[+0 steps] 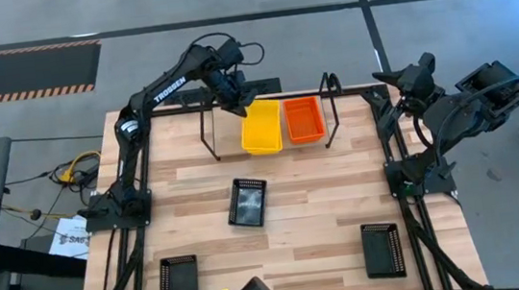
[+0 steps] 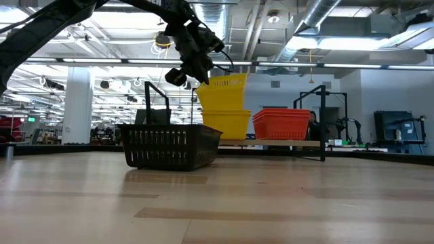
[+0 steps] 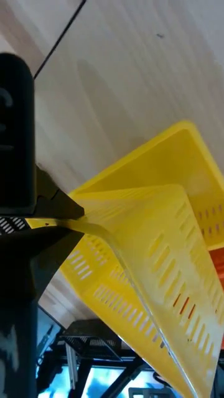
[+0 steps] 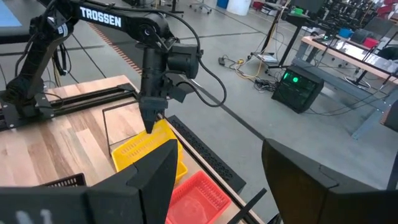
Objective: Stack baskets on shelf by color
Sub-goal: Stack the yellow bin on top of the other stacked yellow bins on the shelf
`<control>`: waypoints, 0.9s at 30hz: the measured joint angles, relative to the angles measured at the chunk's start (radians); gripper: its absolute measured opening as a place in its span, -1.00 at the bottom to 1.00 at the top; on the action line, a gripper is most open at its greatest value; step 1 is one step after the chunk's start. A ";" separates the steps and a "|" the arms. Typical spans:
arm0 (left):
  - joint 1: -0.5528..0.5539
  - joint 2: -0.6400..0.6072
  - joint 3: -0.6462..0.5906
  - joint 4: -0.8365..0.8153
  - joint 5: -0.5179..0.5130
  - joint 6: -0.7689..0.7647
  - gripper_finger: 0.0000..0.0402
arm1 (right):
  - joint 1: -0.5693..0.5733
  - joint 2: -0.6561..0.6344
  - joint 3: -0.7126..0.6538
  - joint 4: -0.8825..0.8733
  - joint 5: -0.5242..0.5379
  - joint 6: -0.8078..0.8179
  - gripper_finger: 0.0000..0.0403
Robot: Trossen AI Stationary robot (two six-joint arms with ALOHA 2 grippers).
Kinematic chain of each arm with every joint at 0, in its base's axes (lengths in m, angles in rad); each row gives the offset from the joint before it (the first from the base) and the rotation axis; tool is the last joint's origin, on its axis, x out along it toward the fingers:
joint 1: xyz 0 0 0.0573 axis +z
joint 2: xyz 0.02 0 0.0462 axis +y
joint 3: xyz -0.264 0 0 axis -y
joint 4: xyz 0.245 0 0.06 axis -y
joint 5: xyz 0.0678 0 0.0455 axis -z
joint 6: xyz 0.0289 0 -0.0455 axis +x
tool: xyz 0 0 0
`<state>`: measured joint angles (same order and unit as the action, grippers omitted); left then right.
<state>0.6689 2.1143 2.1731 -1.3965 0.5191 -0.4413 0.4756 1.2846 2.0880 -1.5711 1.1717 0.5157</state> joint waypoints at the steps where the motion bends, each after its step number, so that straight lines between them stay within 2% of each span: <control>1: 0.000 0.000 0.000 -0.004 0.000 -0.009 -1.00 | 0.000 0.000 0.000 0.000 0.000 -0.001 0.27; 27: -0.014 0.000 0.000 0.003 0.015 -0.047 -1.00 | 0.000 0.009 0.000 0.000 0.003 -0.002 0.27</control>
<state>0.6548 2.1143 2.1731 -1.3937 0.5339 -0.4883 0.4755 1.2941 2.0880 -1.5711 1.1744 0.5137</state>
